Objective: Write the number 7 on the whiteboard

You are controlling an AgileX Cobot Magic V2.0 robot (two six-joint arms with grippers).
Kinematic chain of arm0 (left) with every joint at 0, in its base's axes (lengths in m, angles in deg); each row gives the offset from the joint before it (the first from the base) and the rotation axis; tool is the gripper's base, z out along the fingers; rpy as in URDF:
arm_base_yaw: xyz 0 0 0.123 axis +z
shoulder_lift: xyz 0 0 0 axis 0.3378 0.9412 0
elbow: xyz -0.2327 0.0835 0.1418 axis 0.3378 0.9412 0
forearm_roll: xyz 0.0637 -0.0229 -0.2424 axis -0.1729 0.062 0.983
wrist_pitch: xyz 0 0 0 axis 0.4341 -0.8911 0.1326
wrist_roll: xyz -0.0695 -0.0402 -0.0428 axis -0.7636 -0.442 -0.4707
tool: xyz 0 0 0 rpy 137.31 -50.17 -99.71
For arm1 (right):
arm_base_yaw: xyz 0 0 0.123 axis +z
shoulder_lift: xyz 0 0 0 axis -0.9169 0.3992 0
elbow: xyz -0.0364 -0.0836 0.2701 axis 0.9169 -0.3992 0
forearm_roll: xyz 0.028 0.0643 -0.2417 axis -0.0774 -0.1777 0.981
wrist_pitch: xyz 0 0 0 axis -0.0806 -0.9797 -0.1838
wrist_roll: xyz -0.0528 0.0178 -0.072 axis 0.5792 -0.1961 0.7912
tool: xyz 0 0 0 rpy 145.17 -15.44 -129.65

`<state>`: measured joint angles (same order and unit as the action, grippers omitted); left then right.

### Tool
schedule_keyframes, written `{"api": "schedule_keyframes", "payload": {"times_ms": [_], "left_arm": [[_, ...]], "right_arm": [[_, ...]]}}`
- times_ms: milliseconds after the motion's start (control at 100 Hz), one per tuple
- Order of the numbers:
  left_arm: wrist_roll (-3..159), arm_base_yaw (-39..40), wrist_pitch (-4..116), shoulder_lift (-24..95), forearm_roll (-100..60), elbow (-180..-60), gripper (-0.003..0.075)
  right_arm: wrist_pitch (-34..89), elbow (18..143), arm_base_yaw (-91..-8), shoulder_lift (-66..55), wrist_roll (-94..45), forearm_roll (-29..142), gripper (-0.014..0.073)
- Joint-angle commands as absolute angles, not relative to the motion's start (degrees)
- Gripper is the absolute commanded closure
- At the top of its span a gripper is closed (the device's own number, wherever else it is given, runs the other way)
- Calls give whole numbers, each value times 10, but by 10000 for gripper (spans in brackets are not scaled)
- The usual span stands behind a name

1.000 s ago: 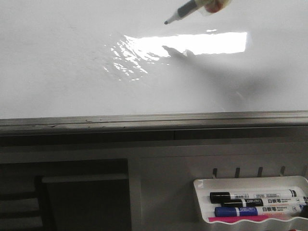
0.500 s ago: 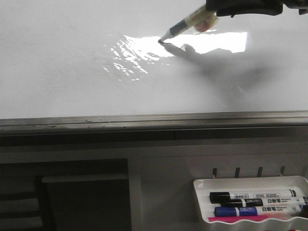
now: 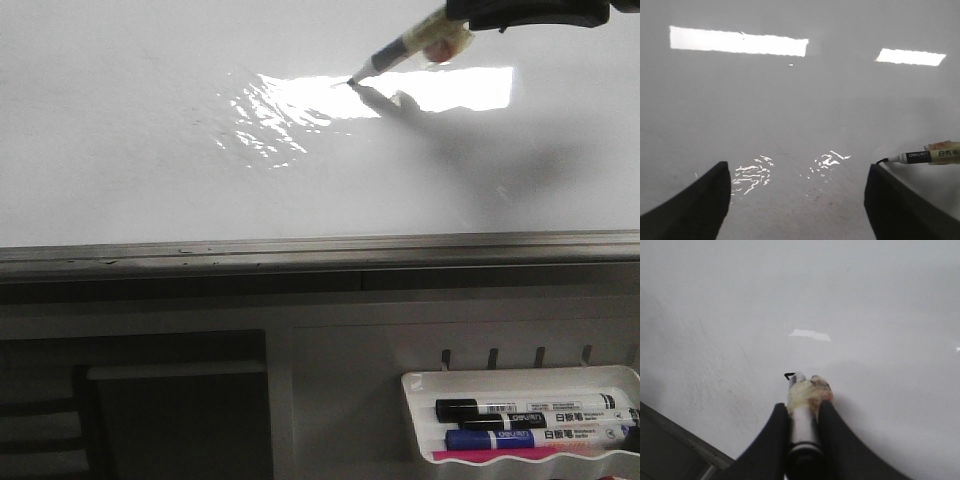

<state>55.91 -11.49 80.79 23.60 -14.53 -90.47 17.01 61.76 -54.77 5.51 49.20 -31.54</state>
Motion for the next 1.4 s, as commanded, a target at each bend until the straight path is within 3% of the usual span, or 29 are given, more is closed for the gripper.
{"api": "schedule_keyframes", "payload": {"times_ms": [0, 710, 1090, 1220, 1390], "left_arm": [[554, -114, 851, 231, -145, -920, 209], [554, -114, 851, 231, -145, -920, 209], [554, -114, 851, 231, -145, -920, 208], [554, -114, 851, 231, -145, -920, 208], [554, -128, 844, 231, -179, -920, 208]], "right_arm": [[227, 623, -553, 34, 498, -335, 645], [218, 586, -553, 25, 483, -332, 646], [150, 532, -553, 25, 474, -331, 646], [72, 530, -553, 16, 461, -322, 646], [41, 531, -553, -20, 383, -263, 646]]}}
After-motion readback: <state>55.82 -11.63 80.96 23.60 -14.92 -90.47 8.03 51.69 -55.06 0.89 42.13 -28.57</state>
